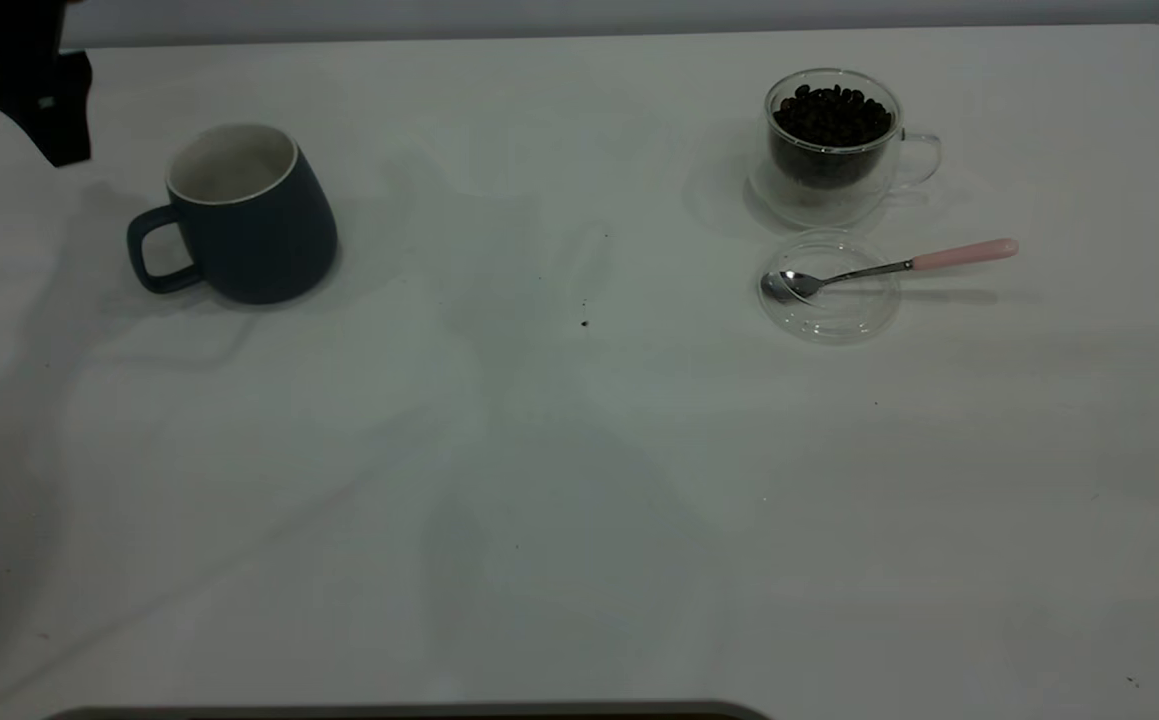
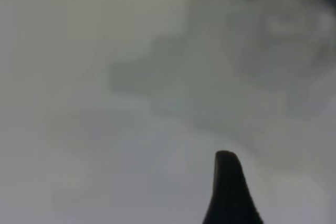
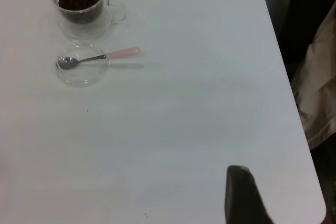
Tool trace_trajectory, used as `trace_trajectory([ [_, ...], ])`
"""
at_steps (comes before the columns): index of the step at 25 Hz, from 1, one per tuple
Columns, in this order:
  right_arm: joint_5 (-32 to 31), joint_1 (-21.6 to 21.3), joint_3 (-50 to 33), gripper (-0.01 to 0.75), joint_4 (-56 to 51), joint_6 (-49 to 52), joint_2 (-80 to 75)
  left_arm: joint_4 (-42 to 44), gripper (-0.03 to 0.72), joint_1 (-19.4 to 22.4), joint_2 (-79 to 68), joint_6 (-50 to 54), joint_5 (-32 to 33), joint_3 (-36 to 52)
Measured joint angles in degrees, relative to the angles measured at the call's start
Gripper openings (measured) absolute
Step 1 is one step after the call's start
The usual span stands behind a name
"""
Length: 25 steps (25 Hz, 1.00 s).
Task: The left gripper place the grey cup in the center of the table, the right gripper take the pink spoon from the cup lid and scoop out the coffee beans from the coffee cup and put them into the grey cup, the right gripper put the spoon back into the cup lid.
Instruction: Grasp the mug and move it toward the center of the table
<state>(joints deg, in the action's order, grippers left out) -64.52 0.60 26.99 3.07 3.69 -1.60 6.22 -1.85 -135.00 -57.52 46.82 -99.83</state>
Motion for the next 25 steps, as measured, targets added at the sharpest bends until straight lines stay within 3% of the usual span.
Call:
trace_trajectory([
  [6, 0.0, 0.0, 0.0, 0.427, 0.0, 0.0, 0.0, -5.9, 0.565, 0.0, -1.5, -17.5, -0.9, 0.0],
  [14, 0.0, 0.0, 0.0, 0.427, 0.0, 0.0, 0.0, -7.6, 0.565, 0.0, -3.5, -23.7, -0.7, 0.0],
  [25, 0.0, 0.0, 0.0, 0.427, 0.0, 0.0, 0.0, -21.6, 0.565, -1.3, -3.5, -37.9, -1.4, 0.0],
])
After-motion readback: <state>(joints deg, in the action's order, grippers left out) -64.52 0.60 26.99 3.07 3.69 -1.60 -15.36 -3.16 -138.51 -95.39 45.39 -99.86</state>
